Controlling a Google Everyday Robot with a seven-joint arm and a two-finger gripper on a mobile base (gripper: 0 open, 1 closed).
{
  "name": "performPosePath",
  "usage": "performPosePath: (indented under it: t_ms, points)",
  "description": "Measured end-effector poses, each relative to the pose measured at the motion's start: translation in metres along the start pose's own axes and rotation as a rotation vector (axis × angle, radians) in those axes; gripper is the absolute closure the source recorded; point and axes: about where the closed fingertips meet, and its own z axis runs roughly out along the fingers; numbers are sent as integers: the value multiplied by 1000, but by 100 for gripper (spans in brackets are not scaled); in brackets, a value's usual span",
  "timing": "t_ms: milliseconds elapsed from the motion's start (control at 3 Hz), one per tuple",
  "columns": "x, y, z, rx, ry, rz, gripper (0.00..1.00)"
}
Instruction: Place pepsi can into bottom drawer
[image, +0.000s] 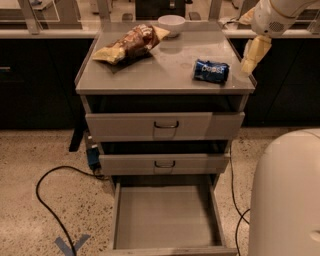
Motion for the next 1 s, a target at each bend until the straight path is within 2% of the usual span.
performPosePath:
  t_ms: [333, 667, 1000]
  points:
    - [-7, -7, 18, 6, -32, -8, 0]
    - [-25, -9, 49, -33, -83, -21, 0]
    - [-32, -5, 78, -83, -128, -3, 0]
